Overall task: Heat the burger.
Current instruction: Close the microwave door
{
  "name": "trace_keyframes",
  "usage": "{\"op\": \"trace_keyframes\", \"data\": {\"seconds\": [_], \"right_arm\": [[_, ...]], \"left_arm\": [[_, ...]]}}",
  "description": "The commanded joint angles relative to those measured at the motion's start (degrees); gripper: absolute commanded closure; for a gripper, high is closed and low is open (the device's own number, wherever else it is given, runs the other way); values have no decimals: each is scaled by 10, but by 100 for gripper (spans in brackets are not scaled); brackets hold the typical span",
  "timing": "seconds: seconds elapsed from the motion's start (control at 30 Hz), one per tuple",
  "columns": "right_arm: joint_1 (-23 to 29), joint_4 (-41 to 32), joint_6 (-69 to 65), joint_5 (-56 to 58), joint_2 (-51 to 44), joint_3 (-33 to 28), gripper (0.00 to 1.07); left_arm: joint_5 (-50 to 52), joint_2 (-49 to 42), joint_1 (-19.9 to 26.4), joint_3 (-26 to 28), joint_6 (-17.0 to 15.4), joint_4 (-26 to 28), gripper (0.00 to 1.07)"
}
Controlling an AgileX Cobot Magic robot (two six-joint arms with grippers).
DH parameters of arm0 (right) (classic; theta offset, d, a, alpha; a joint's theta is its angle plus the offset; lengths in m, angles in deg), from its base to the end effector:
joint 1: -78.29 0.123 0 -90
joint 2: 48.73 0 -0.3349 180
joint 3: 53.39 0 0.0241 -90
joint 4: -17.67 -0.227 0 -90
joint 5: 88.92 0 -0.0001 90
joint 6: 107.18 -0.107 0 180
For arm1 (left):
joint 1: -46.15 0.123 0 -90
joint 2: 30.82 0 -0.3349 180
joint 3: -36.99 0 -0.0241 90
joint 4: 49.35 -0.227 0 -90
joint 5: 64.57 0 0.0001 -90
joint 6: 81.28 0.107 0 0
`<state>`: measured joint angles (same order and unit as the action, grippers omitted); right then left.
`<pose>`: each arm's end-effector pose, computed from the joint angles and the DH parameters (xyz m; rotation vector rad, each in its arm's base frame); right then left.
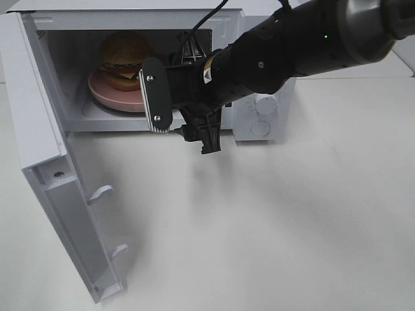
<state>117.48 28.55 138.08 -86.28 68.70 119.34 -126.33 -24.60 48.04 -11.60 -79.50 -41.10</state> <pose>0.3414 0.2771 0.2459 -1.8952 1.2057 -0.3618 -0.0657 -0.0157 0.2626 0.0085 2.0287 -0.1314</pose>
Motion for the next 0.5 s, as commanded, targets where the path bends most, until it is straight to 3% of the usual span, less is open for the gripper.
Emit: {"op": "trace_keyframes", "data": {"seconds": [0.03, 0.5], "right_arm": [[-1, 1, -29, -9, -44, -39, 31], [-1, 1, -139, -6, -175, -156, 31]], "left_arm": [[6, -7, -1, -2, -1, -1, 9], [6, -7, -1, -2, -1, -1, 9]]}}
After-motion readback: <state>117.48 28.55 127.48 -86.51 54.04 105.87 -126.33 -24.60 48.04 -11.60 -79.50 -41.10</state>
